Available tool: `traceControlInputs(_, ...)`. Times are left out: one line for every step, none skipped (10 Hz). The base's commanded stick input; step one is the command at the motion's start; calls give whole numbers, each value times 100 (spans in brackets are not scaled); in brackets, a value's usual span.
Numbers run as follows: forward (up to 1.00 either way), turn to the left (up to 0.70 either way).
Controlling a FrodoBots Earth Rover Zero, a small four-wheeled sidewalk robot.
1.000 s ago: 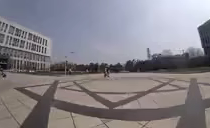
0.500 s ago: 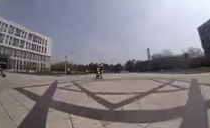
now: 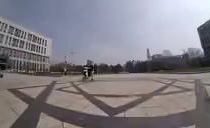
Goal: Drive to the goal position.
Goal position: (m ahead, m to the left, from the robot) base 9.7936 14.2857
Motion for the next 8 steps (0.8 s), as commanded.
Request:
traceControlInputs(100, 0)
traceControlInputs(100, 0)
traceControlInputs(100, 0)
traceControlInputs(100, 0)
traceControlInputs(100, 0)
traceControlInputs(100, 0)
traceControlInputs(100, 0)
traceControlInputs(100, 0)
